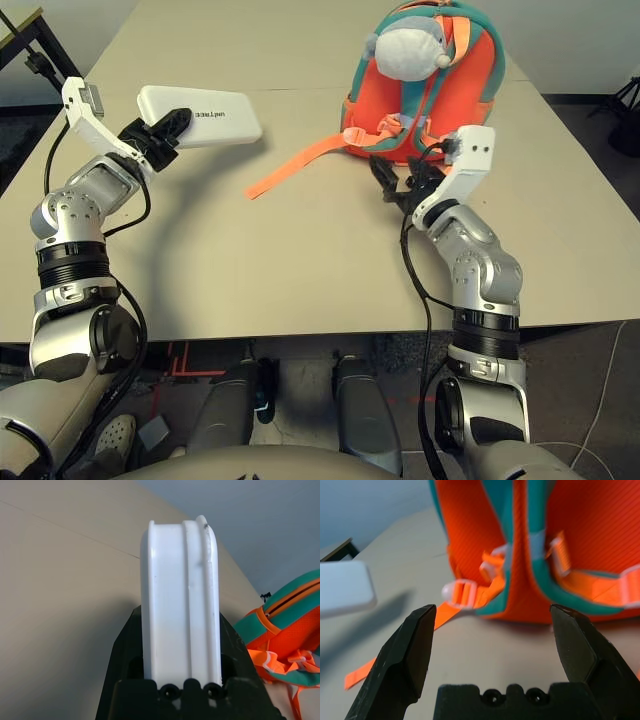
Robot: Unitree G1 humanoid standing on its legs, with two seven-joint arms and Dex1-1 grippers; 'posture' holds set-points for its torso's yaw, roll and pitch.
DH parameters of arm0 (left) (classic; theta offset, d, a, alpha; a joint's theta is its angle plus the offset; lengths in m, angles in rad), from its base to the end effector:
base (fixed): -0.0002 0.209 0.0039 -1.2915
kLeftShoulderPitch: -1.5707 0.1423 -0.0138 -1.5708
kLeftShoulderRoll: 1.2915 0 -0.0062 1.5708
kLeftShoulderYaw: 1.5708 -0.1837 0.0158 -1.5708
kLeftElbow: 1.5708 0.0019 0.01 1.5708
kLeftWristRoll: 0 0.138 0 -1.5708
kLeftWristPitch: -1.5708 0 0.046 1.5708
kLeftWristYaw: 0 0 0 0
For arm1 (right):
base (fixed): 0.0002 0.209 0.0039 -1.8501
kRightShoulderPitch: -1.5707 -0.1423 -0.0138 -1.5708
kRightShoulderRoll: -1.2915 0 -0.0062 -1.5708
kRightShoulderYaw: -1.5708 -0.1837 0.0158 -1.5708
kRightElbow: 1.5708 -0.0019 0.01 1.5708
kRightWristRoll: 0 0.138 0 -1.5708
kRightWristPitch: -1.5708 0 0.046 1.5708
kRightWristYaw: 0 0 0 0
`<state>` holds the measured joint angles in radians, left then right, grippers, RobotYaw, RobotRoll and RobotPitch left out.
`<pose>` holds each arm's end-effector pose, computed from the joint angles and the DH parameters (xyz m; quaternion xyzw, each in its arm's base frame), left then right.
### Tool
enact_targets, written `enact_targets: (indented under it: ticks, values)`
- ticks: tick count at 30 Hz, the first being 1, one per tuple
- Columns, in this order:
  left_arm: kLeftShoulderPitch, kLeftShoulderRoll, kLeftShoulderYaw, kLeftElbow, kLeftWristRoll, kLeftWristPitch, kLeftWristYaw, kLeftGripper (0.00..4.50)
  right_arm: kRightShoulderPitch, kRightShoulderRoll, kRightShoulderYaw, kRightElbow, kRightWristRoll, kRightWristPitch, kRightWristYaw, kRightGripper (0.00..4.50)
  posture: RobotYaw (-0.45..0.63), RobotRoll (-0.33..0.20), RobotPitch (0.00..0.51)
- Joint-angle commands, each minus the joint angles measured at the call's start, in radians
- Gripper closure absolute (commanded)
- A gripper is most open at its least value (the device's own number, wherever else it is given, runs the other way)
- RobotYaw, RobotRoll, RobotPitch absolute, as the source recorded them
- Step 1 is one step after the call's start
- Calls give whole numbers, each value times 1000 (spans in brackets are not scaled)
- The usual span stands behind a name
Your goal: Put the pencil case into the backpack and zip it.
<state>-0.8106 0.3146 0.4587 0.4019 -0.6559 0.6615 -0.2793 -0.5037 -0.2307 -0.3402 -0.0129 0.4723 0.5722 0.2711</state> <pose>0.3220 0.2336 0.1816 -0.3064 0.0004 -0.1471 0.9405 0.2770 -0.2169 0.1544 0.1625 -0.0329 0.1233 0.9784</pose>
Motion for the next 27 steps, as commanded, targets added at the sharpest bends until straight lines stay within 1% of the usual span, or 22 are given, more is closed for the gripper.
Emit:
enact_targets:
  ticks: [1, 6, 11, 19, 23, 27]
  values:
    - [-15, -6, -5, 5, 10, -33, 7, 3174, -40, -19, -14, 28, -14, -39, -34, 0, -123, 0, 138]
    - [-13, -12, -16, 11, 15, -46, 9, 3174, -102, -47, 0, 117, -33, -92, -26, 0, -120, 0, 132]
    - [-9, -13, -19, 4, 15, -42, 13, 3174, -177, -68, 27, 259, -66, -163, 3, 0, -104, 0, 130]
    - [11, -12, -22, -36, 8, -23, 26, 3175, -343, -75, 61, 631, -142, -354, 65, 0, -75, 0, 131]
    - [19, -12, -23, -43, 7, -23, 28, 3175, -404, -73, 72, 786, -172, -444, 86, 0, -57, 0, 131]
    - [25, -8, -22, -41, 9, -27, 25, 3175, -446, -74, 71, 901, -195, -523, 92, 0, -54, 0, 131]
